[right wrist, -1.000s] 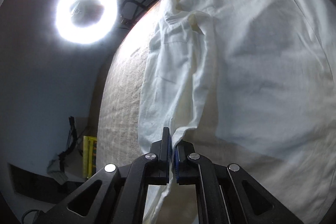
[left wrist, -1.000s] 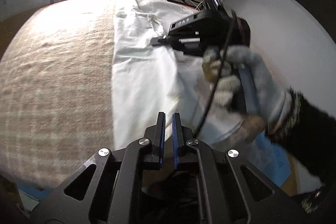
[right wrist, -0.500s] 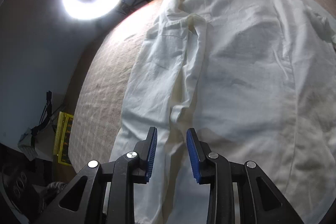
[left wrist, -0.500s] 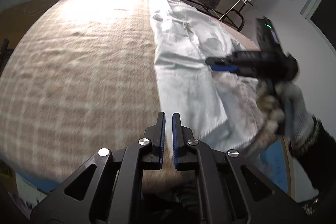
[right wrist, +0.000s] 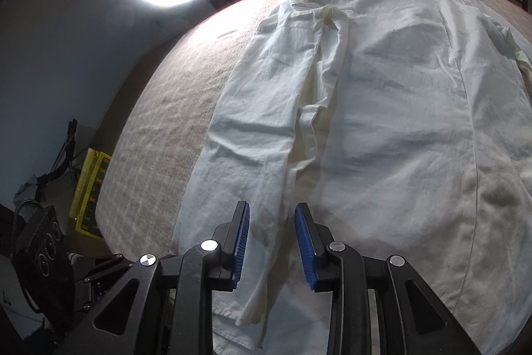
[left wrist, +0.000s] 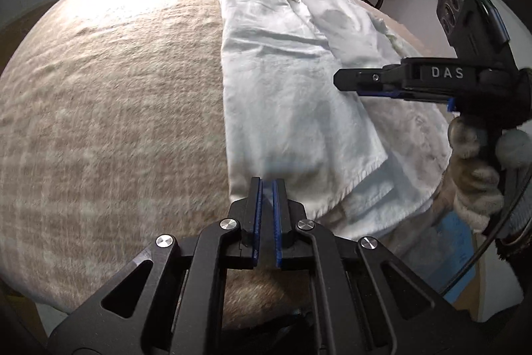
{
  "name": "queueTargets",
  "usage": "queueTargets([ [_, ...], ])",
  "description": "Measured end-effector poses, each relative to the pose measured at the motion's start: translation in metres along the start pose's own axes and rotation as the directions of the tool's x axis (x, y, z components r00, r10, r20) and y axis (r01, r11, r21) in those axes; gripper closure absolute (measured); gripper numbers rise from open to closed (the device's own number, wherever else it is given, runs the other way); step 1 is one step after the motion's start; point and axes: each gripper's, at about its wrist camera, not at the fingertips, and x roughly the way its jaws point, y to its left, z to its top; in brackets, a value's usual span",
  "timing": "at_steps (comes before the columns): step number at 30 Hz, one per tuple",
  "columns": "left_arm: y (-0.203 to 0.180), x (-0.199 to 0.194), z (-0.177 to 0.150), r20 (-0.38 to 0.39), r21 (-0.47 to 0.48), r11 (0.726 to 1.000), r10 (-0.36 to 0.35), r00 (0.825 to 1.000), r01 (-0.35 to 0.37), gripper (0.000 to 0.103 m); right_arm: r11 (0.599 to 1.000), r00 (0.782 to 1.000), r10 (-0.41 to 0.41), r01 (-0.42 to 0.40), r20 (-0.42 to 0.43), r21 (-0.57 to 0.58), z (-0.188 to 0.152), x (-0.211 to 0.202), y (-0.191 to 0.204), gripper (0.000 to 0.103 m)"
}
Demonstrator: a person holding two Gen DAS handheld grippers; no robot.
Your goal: Fold small clothes
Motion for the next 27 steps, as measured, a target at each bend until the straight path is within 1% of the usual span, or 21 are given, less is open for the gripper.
queueTargets([
  [2, -0.004, -0.002, -0.005, 0.012, 0.044, 0.999, 0.026, 1.0, -0.026, 0.1, 1.0, 1.0, -0.014, 0.014, -0.004, -0.01, -0.004, 0.003, 0.001, 0.073],
  [4, -0.004, -0.004, -0.006, 0.013, 0.043, 0.998, 0.039, 0.999, -0.04, 0.1, 0.999, 1.0, -0.028, 0.028, -0.004, -0.024, -0.007, 0.004, 0.002, 0.072],
  [6, -0.005, -0.009, -0.005, 0.023, 0.028, 0.998, 0.06, 0.998, -0.06, 0.1, 0.997, 0.998, -0.052, 0.053, 0.018, -0.053, -0.01, -0.002, 0.006, 0.07],
  [9, -0.007, -0.025, -0.001, 0.072, 0.023, 0.997, 0.072, 0.995, -0.073, 0.1, 0.99, 0.99, -0.097, 0.107, 0.101, -0.096, -0.014, -0.023, 0.013, 0.058],
  [11, -0.011, -0.038, 0.003, 0.106, 0.033, 0.997, 0.071, 0.992, -0.075, 0.1, 0.984, 0.977, -0.121, 0.141, 0.174, -0.112, -0.017, -0.043, 0.014, 0.044],
  [12, -0.014, -0.044, 0.005, 0.122, 0.039, 0.996, 0.07, 0.99, -0.075, 0.1, 0.983, 0.971, -0.126, 0.15, 0.204, -0.11, -0.018, -0.052, 0.014, 0.042],
  [14, -0.02, -0.055, 0.011, 0.15, 0.045, 0.996, 0.066, 0.987, -0.073, 0.1, 0.982, 0.951, -0.13, 0.162, 0.28, -0.094, -0.024, -0.075, 0.007, 0.031],
  [15, -0.024, -0.06, 0.013, 0.16, 0.047, 0.997, 0.058, 0.985, -0.066, 0.1, 0.983, 0.943, -0.13, 0.163, 0.307, -0.086, -0.026, -0.083, 0.003, 0.027],
  [16, -0.029, -0.065, 0.015, 0.172, 0.054, 0.997, 0.045, 0.984, -0.055, 0.1, 0.983, 0.933, -0.134, 0.168, 0.334, -0.078, -0.029, -0.094, -0.004, 0.022],
  [17, -0.033, -0.069, 0.017, 0.18, 0.06, 0.997, 0.036, 0.983, -0.048, 0.1, 0.982, 0.928, -0.143, 0.178, 0.344, -0.07, -0.032, -0.102, -0.01, 0.018],
  [18, -0.039, -0.072, 0.018, 0.189, 0.068, 0.997, 0.028, 0.982, -0.042, 0.099, 0.979, 0.926, -0.161, 0.194, 0.342, -0.063, -0.035, -0.111, -0.018, 0.018],
  [20, -0.05, -0.074, 0.022, 0.195, 0.08, 0.996, 0.014, 0.981, -0.03, 0.09, 0.972, 0.921, -0.209, 0.234, 0.329, -0.036, -0.041, -0.125, -0.034, 0.018],
  [21, -0.054, -0.075, 0.023, 0.197, 0.083, 0.996, 0.002, 0.98, -0.019, 0.08, 0.968, 0.916, -0.236, 0.252, 0.325, -0.007, -0.047, -0.133, -0.046, 0.018],
  [22, -0.059, -0.076, 0.024, 0.198, 0.086, 0.996, -0.011, 0.98, -0.006, 0.074, 0.965, 0.913, -0.254, 0.261, 0.32, 0.023, -0.052, -0.142, -0.059, 0.018],
  [25, -0.071, -0.073, 0.027, 0.184, 0.103, 0.995, -0.027, 0.982, 0.008, 0.073, 0.955, 0.908, -0.294, 0.27, 0.299, 0.119, -0.067, -0.163, -0.097, 0.018],
  [27, -0.077, -0.069, 0.029, 0.175, 0.104, 0.995, -0.023, 0.984, 0.005, 0.072, 0.94, 0.898, -0.328, 0.278, 0.294, 0.198, -0.081, -0.18, -0.127, 0.018],
])
